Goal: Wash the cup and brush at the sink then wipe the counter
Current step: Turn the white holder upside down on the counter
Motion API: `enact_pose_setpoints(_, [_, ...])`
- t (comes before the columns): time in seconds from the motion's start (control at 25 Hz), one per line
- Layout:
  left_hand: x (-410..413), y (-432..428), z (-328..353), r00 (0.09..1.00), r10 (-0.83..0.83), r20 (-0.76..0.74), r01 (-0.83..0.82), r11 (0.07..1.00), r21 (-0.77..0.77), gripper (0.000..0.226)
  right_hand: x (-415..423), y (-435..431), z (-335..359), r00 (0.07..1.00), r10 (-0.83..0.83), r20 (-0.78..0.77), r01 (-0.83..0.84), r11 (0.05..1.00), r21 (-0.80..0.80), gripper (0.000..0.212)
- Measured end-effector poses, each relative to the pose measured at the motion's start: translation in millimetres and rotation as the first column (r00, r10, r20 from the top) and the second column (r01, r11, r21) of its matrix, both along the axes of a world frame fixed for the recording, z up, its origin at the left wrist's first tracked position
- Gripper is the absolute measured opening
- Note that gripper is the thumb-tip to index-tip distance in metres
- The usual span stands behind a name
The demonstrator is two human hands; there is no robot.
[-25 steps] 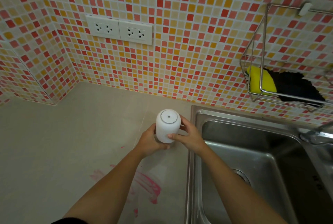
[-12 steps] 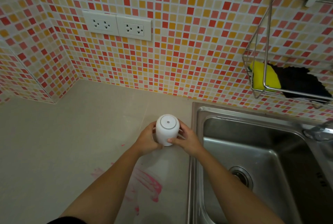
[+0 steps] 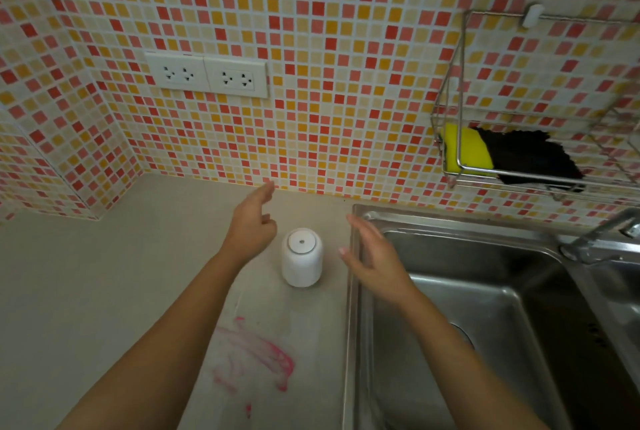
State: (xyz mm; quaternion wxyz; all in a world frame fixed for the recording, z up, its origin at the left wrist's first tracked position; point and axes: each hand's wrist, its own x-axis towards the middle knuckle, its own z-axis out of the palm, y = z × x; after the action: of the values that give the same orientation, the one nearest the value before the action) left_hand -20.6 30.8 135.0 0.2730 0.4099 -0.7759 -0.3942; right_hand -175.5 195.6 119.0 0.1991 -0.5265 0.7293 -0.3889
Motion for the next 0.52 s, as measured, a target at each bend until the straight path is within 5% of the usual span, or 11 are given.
enact_pose_setpoints(0.28, [-85, 115, 114, 0.891, -0.342, -0.298, 0.283, 0.932, -0.224, 0.058, -111, 129, 105, 0.886, -0.332, -0.322, 0.201, 0.903, -0.379, 0.046])
enact_pose_setpoints(0.4, [-145, 158, 138, 0.845, -0.454, -0.282, 0.383, 0.883, -0.273, 0.052, -188, 164, 130, 0.720, -0.428, -0.546, 0.306, 0.902, -0.303, 0.054])
enact_pose_setpoints(0.52, [-216, 178, 150, 0.853, -0.496, -0.161, 0.430, 0.844, -0.321, 0.045, -251, 177, 130, 0.645, -0.313, -0.697, 0.402, 0.915, -0.039, 0.078])
